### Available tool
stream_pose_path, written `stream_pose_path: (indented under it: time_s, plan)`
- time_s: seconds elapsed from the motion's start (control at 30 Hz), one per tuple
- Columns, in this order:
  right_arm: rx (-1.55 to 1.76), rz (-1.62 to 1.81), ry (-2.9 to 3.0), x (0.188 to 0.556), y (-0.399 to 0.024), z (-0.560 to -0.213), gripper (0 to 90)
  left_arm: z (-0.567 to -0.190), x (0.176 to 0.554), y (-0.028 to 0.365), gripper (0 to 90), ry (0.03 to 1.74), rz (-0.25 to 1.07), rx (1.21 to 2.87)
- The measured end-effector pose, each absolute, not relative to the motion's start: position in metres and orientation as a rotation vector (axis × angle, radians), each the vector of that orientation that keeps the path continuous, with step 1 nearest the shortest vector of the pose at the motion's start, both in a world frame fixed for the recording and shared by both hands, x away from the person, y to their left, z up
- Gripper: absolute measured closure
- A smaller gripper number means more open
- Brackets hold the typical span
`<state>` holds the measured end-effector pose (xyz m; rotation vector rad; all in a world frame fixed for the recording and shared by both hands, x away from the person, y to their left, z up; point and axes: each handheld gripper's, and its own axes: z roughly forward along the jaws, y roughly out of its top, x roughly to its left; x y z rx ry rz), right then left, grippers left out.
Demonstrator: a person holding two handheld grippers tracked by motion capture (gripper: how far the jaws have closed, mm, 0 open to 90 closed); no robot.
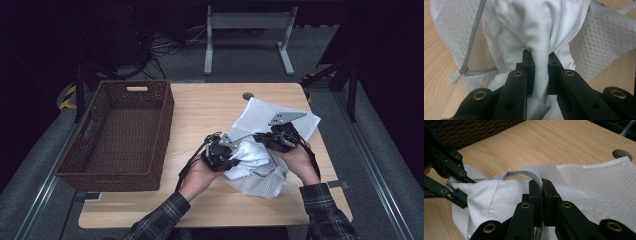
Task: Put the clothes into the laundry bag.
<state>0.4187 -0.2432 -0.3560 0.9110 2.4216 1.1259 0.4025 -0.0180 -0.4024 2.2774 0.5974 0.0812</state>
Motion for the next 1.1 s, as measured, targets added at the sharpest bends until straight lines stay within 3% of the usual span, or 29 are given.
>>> stream_pose_path:
  time_s: [0.27, 0.4, 0.57, 0.67, 0.9, 1.1]
  plan:
    - [0.898, 1.124, 2.434, 0.419, -0.24, -0.357, 88.0, -0.414, 0.414, -0.036, 81.4, 0.657, 0.064, 2.267]
    - [0.896, 1.122, 2.435, 0.419, -0.241, -0.357, 88.0, -0.421, 0.417, -0.04, 76.0, 0.678, 0.064, 2.264]
    - [0.9, 1.125, 2.433, 0.419, -0.243, -0.358, 88.0, -0.42, 0.416, -0.036, 47.5, 0.682, 0.065, 2.264]
    - [0.904, 1.125, 2.432, 0.419, -0.244, -0.358, 87.9, -0.411, 0.412, -0.027, 39.4, 0.654, 0.062, 2.247]
    - [0.906, 1.125, 2.429, 0.419, -0.245, -0.357, 88.0, -0.385, 0.412, -0.011, 35.1, 0.63, 0.072, 2.184]
    - [0.906, 1.13, 2.426, 0.419, -0.246, -0.356, 88.0, -0.38, 0.431, -0.006, 39.3, 0.624, 0.162, 2.217]
